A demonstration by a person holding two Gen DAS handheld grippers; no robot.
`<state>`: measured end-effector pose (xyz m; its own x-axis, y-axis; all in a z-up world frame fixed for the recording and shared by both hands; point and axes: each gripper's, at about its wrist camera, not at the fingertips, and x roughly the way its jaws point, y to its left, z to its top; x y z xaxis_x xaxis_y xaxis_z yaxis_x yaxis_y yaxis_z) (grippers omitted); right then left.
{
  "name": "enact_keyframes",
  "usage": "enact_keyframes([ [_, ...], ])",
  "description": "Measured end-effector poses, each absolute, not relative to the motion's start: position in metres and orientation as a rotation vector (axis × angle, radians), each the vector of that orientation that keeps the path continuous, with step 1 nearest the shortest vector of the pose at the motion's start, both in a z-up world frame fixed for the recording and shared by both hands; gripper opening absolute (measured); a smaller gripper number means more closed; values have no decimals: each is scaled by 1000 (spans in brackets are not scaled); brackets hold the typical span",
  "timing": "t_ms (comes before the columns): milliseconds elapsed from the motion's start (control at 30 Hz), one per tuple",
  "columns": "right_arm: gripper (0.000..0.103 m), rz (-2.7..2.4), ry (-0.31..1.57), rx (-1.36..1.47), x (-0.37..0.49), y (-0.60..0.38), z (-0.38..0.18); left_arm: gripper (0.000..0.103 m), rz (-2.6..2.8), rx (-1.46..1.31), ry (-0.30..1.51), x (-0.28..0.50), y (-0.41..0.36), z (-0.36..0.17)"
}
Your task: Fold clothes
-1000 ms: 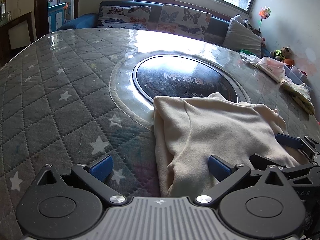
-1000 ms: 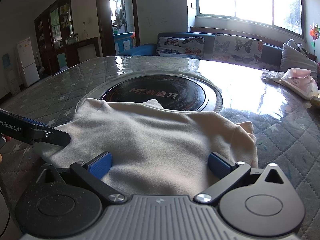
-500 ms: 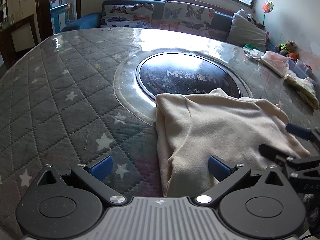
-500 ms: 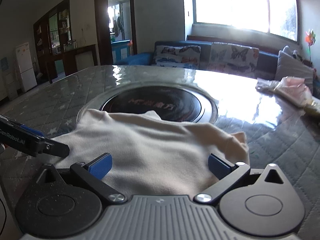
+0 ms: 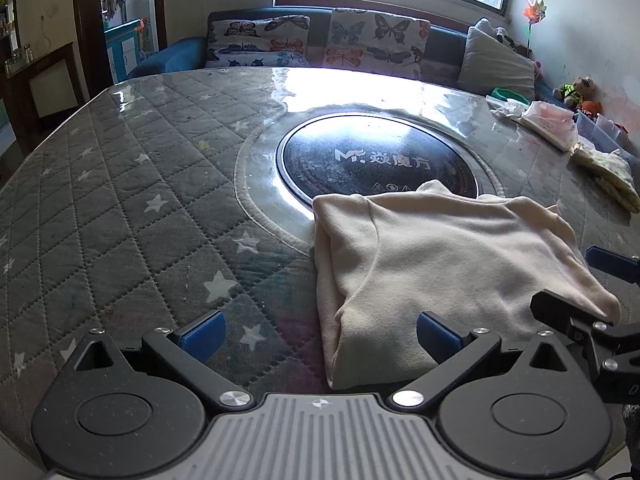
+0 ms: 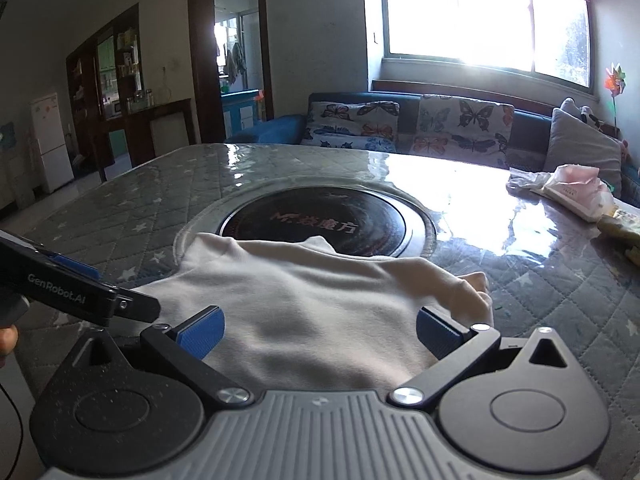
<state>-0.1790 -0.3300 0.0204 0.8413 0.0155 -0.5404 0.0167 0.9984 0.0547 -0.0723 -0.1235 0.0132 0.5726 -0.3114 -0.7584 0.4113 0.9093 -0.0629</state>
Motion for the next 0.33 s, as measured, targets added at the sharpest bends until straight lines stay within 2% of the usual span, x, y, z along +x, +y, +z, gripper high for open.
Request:
enact_keyframes([
  [333,103,13,566,54,-193,-321,23,103,-433,122,832,-85,-123,18],
])
